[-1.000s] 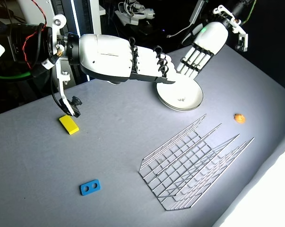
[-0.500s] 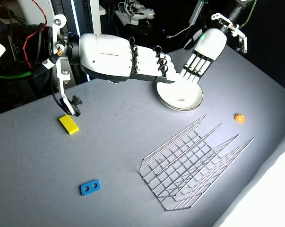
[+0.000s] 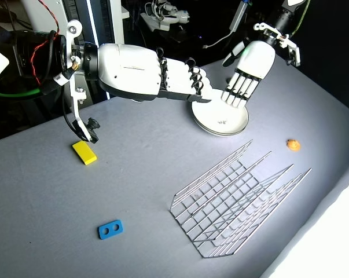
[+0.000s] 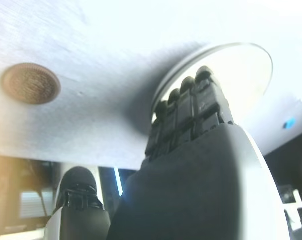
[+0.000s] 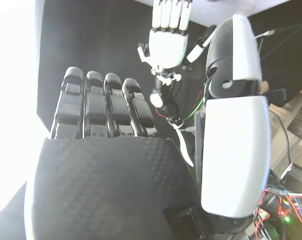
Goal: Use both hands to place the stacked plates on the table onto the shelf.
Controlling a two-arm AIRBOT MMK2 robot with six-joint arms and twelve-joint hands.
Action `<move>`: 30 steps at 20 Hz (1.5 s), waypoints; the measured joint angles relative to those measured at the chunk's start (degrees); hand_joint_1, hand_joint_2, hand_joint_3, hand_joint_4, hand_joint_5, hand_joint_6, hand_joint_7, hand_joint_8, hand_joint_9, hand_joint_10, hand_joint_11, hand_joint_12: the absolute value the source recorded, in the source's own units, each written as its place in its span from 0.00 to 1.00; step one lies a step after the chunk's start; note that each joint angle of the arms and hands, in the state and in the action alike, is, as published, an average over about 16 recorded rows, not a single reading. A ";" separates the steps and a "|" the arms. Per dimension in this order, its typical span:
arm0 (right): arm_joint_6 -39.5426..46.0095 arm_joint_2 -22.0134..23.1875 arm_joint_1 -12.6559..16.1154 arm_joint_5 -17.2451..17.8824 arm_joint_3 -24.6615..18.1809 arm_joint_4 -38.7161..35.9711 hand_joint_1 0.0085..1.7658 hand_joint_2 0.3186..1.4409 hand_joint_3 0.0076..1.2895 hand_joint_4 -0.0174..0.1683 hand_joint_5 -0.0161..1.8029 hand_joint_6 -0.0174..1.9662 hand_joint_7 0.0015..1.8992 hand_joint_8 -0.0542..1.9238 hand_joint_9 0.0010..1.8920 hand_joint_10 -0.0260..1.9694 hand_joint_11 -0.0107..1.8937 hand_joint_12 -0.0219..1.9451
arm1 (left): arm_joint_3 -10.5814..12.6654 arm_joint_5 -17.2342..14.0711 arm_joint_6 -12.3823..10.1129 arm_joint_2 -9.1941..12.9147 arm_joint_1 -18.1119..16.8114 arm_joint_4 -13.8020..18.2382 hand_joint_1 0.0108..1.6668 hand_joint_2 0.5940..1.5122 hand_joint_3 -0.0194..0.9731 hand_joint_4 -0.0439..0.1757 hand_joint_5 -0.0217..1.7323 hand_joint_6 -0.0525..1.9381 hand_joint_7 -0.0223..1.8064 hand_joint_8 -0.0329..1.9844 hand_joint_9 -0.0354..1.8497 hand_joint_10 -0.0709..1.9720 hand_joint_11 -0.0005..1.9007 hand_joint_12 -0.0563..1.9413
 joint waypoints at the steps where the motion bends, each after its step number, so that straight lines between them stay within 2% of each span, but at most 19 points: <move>1: -0.09 -0.05 -0.05 -0.01 0.00 -0.05 0.56 0.54 0.01 0.08 0.02 0.02 0.01 0.03 0.01 0.02 0.02 0.02 | -0.20 0.51 -0.44 0.01 0.33 -0.08 0.00 0.55 0.04 0.18 0.01 0.02 0.02 0.01 0.03 0.04 0.01 0.02; 17: -1.05 -0.60 -0.67 -0.03 0.00 -0.03 0.56 0.54 0.01 0.08 0.02 0.02 0.01 0.03 0.01 0.02 0.01 0.07 | -5.54 8.95 -8.98 0.28 3.58 -1.80 0.01 0.55 0.04 0.16 0.01 0.01 0.01 0.01 0.03 0.04 0.01 0.03; 23: -2.37 -1.02 -0.60 -0.18 0.00 -0.02 0.56 0.55 0.01 0.08 0.02 0.02 0.01 0.03 0.01 0.02 0.01 0.06 | -7.87 11.60 -10.38 0.05 3.47 -3.55 0.01 0.55 0.04 0.16 0.01 0.01 0.01 0.01 0.03 0.04 0.01 0.03; 30: -7.59 -4.56 0.71 -3.30 0.83 0.06 0.56 0.56 0.01 0.08 0.02 0.02 0.01 0.03 0.01 0.02 0.02 0.02 | -10.67 15.27 -11.87 -0.38 2.93 -6.10 0.01 0.55 0.04 0.17 0.01 0.01 0.01 0.01 0.03 0.04 0.01 0.03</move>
